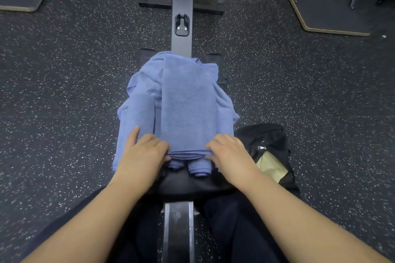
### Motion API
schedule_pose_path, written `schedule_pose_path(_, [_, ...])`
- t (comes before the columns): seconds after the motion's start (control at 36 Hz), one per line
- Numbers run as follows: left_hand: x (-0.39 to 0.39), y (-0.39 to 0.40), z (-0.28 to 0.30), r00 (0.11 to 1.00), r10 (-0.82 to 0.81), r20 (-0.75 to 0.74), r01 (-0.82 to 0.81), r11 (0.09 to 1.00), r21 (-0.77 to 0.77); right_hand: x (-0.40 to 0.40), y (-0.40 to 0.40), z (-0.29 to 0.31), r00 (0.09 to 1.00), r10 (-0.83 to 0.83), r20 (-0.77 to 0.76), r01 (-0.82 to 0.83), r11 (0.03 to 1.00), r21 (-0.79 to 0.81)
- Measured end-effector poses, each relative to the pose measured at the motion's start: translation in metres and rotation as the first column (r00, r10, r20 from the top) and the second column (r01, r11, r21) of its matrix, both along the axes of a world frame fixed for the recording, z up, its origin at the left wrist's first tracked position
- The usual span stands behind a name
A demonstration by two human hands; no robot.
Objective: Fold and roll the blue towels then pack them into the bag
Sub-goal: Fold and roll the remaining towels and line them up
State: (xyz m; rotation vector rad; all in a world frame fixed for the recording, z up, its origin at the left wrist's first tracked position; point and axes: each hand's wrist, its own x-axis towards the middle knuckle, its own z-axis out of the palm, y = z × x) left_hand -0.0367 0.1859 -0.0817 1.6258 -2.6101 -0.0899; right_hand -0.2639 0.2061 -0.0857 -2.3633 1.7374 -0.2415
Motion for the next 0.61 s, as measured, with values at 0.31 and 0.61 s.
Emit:
schedule_pose_path(0.31, [-0.0025, 0.0025, -0.0019, 0.999, 0.027, 0.040, -0.019, 0.982, -0.190, 0.0018, -0.0046, 0.0089, 1.000, -0.012, -0.003, 0.012, 0.993, 0.121])
schedule_pose_path(0.61, [-0.0094, 0.0005, 0.0016, 0.991, 0.126, 0.036, -0.118, 0.977, -0.180, 0.0064, -0.0066, 0.0008, 0.991, -0.116, -0.064, 0.116, 0.993, 0.003])
